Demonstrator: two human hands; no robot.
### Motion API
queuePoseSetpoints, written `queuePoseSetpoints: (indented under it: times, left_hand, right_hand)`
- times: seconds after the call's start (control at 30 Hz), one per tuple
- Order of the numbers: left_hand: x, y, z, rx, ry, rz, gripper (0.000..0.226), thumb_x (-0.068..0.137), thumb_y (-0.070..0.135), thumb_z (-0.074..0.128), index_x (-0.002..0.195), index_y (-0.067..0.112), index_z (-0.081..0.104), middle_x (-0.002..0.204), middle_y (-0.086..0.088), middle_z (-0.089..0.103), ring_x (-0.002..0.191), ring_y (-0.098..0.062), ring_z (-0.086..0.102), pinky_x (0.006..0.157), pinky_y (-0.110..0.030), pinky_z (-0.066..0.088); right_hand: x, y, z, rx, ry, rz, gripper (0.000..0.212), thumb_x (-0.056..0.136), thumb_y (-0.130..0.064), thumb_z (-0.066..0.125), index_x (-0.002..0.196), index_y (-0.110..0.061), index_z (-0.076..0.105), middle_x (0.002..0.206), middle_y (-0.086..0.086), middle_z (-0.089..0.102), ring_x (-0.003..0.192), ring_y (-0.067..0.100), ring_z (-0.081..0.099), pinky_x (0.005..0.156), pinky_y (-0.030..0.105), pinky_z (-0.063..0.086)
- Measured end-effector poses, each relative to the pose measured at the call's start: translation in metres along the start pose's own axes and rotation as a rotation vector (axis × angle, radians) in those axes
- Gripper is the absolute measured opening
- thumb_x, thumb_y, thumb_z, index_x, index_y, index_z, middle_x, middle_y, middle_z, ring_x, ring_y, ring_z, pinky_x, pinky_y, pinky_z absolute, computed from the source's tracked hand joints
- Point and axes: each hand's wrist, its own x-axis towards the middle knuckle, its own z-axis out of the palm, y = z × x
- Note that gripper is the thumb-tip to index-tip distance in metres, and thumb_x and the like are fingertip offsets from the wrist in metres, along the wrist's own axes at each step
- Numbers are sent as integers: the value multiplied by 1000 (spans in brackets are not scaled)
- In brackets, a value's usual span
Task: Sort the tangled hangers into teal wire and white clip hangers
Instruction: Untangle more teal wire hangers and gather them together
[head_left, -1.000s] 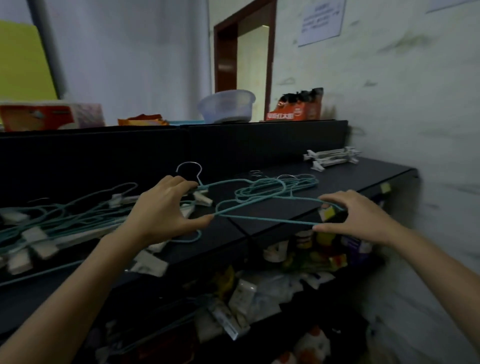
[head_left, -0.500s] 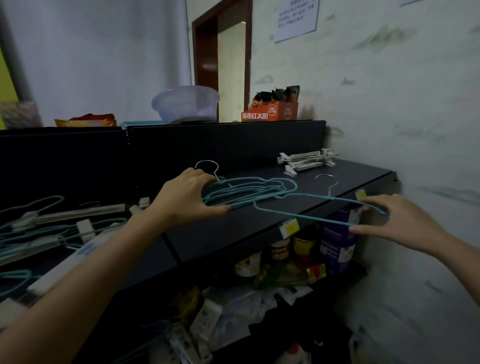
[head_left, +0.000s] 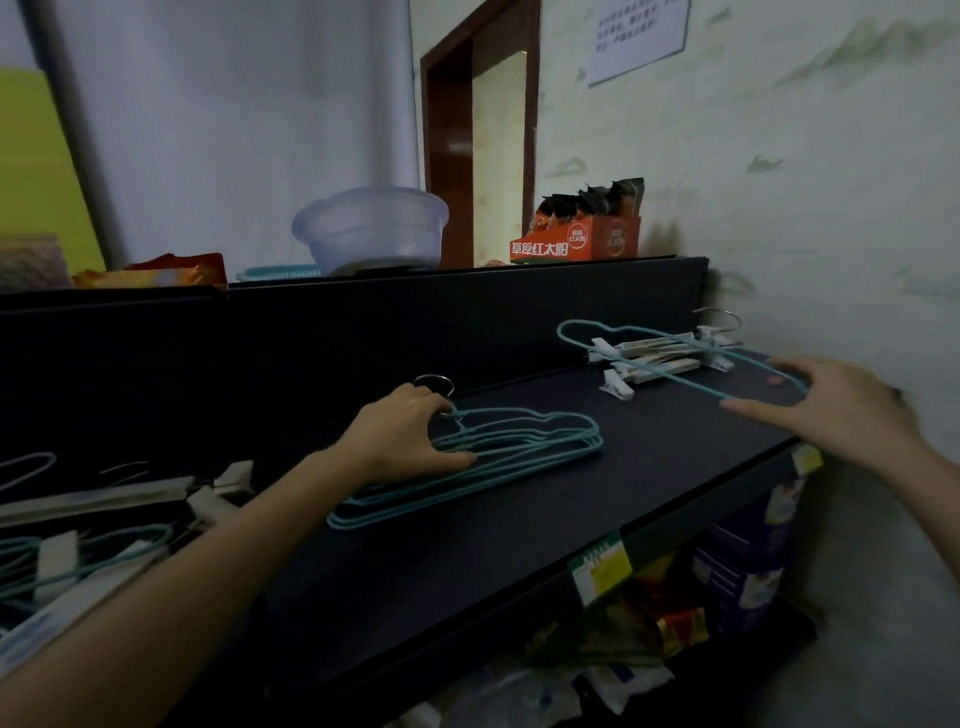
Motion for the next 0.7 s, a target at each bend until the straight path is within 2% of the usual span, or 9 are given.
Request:
queuePoseSetpoints:
  times: [0.1,0.2,0.33,0.4,0.5,0.57,0.7]
  left_hand:
    - [5,-1,11,23,-44,-39,68,77,64,54,129,21,46,121,3,51,110,-13,44,88,-27,42]
    - [7,1,21,-9,-91,-70,66,80,62,52,133,23,42,130,3,49,115,-13,44,94,-27,39]
    - [-5,1,16,-19,-123,-139,75,78,71,42,137,24,39,136,4,46,120,-13,44,101,-31,39]
    - [-16,-4,7,66,-86,-167,75,77,74,37,132,23,45,133,5,49,119,-13,46,99,-32,41]
    - [-38,-12,-9,167,-22,-210,50,89,55,41,125,22,52,124,6,53,113,-12,49,92,-32,46]
    - [-53,-15,-20,200,17,-268,41,92,46,42,123,22,54,121,6,54,112,-12,50,88,-31,47]
    - [-80,-14,-29,215,122,-383,32,93,40,44,115,24,60,111,9,58,102,-11,54,78,-27,48]
  right_hand:
    - [18,-17,21,21,-55,-79,126,30,-101,36,125,-23,56,121,3,64,111,27,56,86,42,49]
    - [32,-38,40,94,-127,-180,104,47,-81,55,130,-18,53,134,5,56,121,26,51,94,41,44]
    - [45,-62,61,205,-268,-309,95,52,-70,60,131,-18,51,132,3,56,121,22,50,95,37,43]
    - [50,-73,70,227,-332,-379,93,53,-72,59,130,-21,52,130,0,56,126,19,46,95,36,41]
    - [56,-90,84,250,-452,-484,94,54,-74,56,133,-24,48,125,-7,57,121,14,44,98,32,39]
    - [57,-101,95,226,-505,-553,94,56,-74,54,135,-24,46,127,-7,55,112,9,41,95,27,36]
    - [58,-116,117,210,-587,-675,113,46,-93,42,136,-25,44,129,-6,52,105,5,37,90,24,33]
